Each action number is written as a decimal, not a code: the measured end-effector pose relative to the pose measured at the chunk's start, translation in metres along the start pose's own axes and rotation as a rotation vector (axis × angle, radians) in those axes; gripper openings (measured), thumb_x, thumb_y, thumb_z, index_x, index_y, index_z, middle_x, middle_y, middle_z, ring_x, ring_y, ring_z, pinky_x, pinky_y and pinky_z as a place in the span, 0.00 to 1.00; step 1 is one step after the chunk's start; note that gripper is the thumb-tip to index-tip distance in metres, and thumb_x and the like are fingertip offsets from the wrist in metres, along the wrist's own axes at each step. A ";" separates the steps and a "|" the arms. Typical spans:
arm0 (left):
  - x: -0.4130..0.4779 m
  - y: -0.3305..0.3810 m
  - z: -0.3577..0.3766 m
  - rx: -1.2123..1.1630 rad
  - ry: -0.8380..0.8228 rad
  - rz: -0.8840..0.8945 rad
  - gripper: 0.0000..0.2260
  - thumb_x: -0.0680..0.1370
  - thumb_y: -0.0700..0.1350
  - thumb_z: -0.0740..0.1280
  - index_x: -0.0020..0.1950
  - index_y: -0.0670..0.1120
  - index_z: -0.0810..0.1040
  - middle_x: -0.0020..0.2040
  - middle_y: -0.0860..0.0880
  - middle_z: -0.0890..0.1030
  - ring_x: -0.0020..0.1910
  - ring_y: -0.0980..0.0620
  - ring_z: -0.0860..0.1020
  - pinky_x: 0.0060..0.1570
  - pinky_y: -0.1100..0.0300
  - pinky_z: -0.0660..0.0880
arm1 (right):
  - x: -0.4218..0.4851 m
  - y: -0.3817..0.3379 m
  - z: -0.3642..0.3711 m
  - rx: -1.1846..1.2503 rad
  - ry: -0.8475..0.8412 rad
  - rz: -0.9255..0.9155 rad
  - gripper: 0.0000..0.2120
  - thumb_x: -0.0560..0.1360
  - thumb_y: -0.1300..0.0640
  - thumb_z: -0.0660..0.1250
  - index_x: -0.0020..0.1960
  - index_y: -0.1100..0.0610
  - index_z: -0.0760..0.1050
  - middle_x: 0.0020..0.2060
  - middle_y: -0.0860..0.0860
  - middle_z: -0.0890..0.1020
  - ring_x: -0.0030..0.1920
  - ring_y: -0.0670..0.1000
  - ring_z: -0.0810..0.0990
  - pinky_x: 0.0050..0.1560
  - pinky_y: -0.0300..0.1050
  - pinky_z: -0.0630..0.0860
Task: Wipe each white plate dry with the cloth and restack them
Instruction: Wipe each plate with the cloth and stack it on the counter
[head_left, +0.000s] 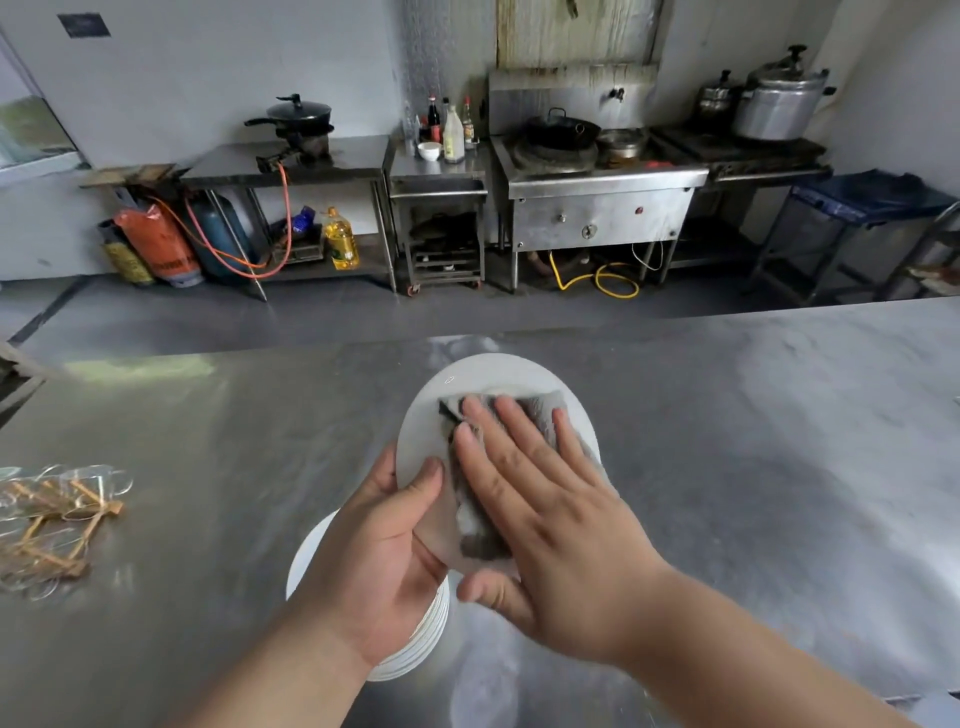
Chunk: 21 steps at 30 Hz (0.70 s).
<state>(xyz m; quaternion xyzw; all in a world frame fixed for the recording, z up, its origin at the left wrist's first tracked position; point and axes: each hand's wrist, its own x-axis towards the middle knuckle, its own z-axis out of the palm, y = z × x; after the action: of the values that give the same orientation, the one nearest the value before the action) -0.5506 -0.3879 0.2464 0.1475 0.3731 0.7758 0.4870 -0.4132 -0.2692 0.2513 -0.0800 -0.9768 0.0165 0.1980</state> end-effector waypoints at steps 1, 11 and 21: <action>-0.001 0.002 -0.001 0.001 -0.005 0.007 0.17 0.81 0.43 0.67 0.70 0.47 0.82 0.70 0.41 0.82 0.67 0.42 0.82 0.59 0.47 0.82 | 0.005 0.006 -0.003 -0.006 0.009 0.038 0.45 0.79 0.28 0.43 0.84 0.59 0.53 0.84 0.55 0.53 0.84 0.58 0.49 0.80 0.67 0.54; -0.002 -0.001 0.005 -0.036 -0.019 0.011 0.16 0.79 0.46 0.69 0.66 0.48 0.85 0.68 0.39 0.82 0.68 0.42 0.81 0.59 0.50 0.82 | -0.014 -0.018 0.007 0.091 -0.043 -0.069 0.46 0.79 0.27 0.40 0.85 0.58 0.50 0.85 0.54 0.50 0.84 0.59 0.48 0.80 0.67 0.55; -0.008 0.008 0.006 -0.060 -0.021 0.057 0.13 0.79 0.43 0.69 0.62 0.47 0.87 0.65 0.39 0.84 0.63 0.43 0.84 0.54 0.50 0.84 | -0.013 -0.011 -0.001 0.108 -0.016 0.052 0.46 0.80 0.28 0.40 0.84 0.61 0.49 0.85 0.56 0.47 0.84 0.61 0.44 0.81 0.68 0.49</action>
<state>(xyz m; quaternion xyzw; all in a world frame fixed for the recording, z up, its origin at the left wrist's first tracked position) -0.5479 -0.3944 0.2572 0.1516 0.3403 0.7986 0.4727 -0.4025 -0.2820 0.2479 -0.0946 -0.9735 0.0752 0.1939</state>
